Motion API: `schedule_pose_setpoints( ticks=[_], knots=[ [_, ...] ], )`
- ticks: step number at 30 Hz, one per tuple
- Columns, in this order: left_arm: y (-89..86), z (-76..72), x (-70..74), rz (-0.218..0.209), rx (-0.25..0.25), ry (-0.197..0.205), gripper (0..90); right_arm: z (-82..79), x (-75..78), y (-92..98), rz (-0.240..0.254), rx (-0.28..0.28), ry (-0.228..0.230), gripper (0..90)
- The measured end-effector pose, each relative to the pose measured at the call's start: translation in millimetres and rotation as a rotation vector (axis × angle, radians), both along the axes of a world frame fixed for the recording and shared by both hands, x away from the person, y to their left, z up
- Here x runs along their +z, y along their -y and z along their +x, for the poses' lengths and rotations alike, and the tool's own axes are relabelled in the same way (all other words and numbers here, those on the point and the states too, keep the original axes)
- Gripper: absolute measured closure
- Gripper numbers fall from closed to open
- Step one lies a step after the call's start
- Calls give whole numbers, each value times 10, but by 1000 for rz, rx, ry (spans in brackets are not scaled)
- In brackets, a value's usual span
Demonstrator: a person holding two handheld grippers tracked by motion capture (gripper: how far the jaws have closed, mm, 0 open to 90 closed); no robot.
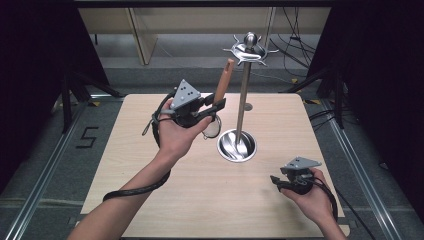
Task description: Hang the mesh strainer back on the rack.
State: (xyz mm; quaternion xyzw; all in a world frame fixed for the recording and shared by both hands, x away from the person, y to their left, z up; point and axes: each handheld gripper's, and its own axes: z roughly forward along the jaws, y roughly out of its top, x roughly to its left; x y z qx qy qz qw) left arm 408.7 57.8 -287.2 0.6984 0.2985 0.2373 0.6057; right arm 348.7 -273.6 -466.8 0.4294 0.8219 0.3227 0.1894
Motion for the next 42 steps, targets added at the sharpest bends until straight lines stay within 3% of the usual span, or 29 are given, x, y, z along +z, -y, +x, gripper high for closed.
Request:
schedule_pose_setpoints(
  ticks=[17, 18, 22, 27, 32, 37, 42],
  knots=[
    [88, -17, 23, 13, 9, 33, 679, -1, 0, -1, 0, 4, -1, 500],
    [92, -20, 25, 12, 8, 36, 679, -11, 4, -7, 6, -5, -17, 501],
    [119, -34, 34, 15, 7, 39, 679, -2, 1, 3, -3, 5, 1, 501],
    [150, -13, 40, 13, 11, 36, 678, 7, -9, 10, -14, 17, 13, 501],
    [184, 19, 48, 14, 18, 38, 679, -1, -9, -4, -1, 3, -12, 500],
    [236, 55, 25, 23, 25, 27, 678, 12, -19, 11, -8, 16, 8, 501],
    [281, 81, 33, 25, 28, 28, 677, 3, -10, 4, 9, 1, -9, 500]
  ],
)
